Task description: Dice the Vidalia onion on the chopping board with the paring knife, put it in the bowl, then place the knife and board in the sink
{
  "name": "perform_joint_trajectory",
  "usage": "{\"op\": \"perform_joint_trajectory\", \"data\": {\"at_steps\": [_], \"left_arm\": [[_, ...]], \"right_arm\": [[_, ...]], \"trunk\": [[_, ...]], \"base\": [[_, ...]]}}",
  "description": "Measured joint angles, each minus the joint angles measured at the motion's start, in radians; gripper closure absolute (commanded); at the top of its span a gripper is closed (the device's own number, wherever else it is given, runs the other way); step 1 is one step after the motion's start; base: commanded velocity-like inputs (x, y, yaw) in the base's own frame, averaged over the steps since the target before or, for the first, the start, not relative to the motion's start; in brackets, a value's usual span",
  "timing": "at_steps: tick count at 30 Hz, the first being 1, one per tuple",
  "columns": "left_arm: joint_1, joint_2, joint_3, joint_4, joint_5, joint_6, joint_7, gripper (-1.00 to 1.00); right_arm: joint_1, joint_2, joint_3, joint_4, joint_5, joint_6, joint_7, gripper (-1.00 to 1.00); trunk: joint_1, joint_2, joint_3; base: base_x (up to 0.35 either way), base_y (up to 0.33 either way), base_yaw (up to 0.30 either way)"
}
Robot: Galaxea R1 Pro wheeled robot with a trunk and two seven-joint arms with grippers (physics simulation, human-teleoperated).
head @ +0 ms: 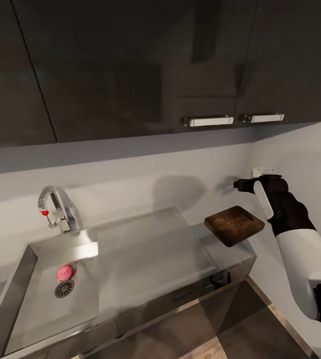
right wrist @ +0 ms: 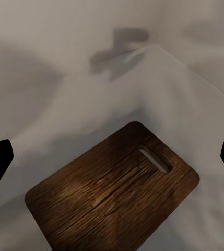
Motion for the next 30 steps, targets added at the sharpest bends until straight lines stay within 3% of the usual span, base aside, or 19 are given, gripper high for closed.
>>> {"op": "perform_joint_trajectory", "data": {"at_steps": [16,28,30], "left_arm": [[0.000,-0.012,0.000,-0.002,0.001,0.014,0.000,-1.00],[0.000,-0.013,0.000,0.000,0.003,0.014,0.000,-1.00],[0.000,-0.013,0.000,0.004,0.003,0.014,0.000,-1.00]], "right_arm": [[0.003,0.000,0.000,0.005,0.000,0.000,-0.001,-1.00],[0.006,-0.004,-0.001,0.105,0.001,-0.004,0.000,-1.00],[0.006,-0.006,-0.002,0.143,0.002,-0.032,0.001,-1.00]], "trunk": [[0.000,0.000,0.000],[0.000,0.000,0.000],[0.000,0.000,0.000]], "base": [[0.156,-0.157,0.000],[0.021,-0.021,0.000],[0.013,-0.015,0.000]]}}
